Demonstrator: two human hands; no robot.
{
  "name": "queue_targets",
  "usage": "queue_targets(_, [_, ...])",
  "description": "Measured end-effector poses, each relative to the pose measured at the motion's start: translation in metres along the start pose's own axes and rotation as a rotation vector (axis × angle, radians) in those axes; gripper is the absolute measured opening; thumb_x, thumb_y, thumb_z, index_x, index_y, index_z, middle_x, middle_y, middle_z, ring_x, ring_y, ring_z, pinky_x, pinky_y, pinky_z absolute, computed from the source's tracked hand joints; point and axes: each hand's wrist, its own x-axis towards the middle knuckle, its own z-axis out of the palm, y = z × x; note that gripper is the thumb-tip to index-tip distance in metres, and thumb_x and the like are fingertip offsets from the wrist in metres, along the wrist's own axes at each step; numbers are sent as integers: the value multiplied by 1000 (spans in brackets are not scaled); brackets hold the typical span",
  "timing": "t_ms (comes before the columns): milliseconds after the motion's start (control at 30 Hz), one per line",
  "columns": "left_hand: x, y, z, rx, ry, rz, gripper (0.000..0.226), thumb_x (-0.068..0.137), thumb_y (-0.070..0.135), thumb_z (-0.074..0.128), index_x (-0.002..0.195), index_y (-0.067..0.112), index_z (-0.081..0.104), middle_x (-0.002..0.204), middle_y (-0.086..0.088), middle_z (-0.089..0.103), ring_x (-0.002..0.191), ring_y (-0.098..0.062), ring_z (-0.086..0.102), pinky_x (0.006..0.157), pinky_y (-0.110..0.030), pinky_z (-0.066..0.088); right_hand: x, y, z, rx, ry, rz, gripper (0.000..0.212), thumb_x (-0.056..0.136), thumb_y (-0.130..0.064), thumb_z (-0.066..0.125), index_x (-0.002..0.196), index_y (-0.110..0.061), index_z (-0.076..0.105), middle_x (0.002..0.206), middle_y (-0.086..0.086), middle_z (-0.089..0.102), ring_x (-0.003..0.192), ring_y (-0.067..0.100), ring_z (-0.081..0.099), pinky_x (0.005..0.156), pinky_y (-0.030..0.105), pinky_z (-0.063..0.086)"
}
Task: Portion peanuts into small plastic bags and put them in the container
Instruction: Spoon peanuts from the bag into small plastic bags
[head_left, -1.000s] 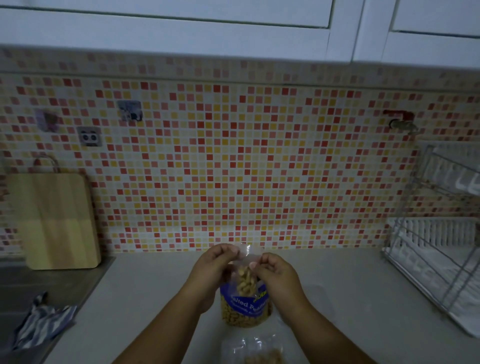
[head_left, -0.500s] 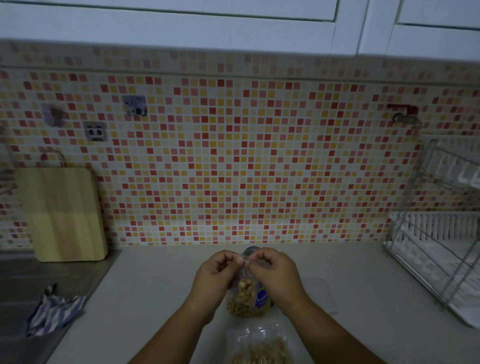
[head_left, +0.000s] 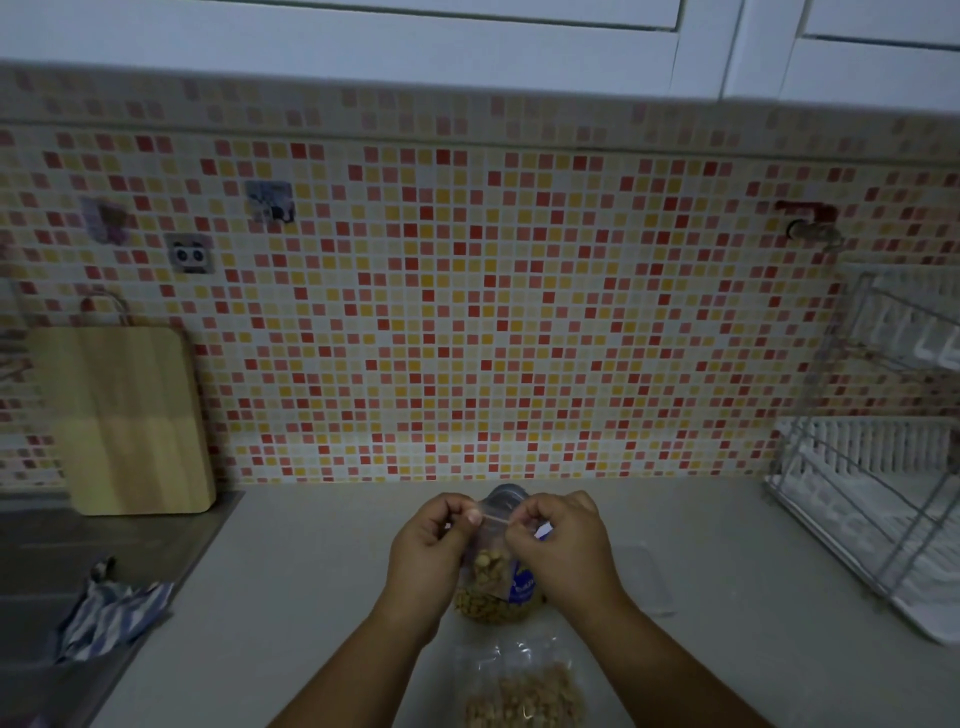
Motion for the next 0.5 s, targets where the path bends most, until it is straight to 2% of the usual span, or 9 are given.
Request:
queue_targets(100, [-1, 0, -5, 13, 12, -1, 20, 91, 11, 54, 75, 18, 62, 82, -16, 64, 76, -26, 58, 66, -34, 48, -3, 4, -2, 8, 18, -3, 28, 72, -10, 68, 62, -34, 57, 79, -7, 48, 82, 7, 50, 66, 9, 35])
queue_targets(233, [-3, 4, -10, -2, 39, -28, 18, 92, 10, 51, 76, 14, 59, 82, -12, 63, 77, -26, 59, 69, -37, 49, -3, 8, -2, 67, 23, 42, 27, 74, -10, 67, 61, -32, 58, 84, 0, 52, 76, 3, 51, 65, 11, 37])
queue_targets(333, [-1, 10, -28, -73, 94, -64, 17, 94, 10, 48, 78, 14, 55, 79, -4, 63, 72, -21, 59, 64, -32, 48, -2, 15, -7, 141, 32, 96, 28, 78, -8, 64, 60, -29, 60, 72, -1, 58, 71, 12, 53, 64, 21, 40])
queue_targets(400, [-2, 12, -41, -75, 85, -104, 17, 93, 10, 48, 79, 14, 55, 76, -1, 63, 70, -19, 59, 62, -30, 48, -7, 17, -10, 240, -33, 146, 23, 82, -8, 62, 64, -23, 64, 66, -3, 60, 68, 12, 55, 65, 23, 44])
queue_targets(500, [-9, 2, -45, -72, 55, -208, 14, 93, 13, 50, 81, 15, 56, 76, 2, 64, 67, -16, 60, 60, -28, 47, -21, 12, 0, 401, -215, 225, 5, 82, -14, 68, 78, -17, 70, 77, -2, 68, 75, 9, 62, 68, 18, 49])
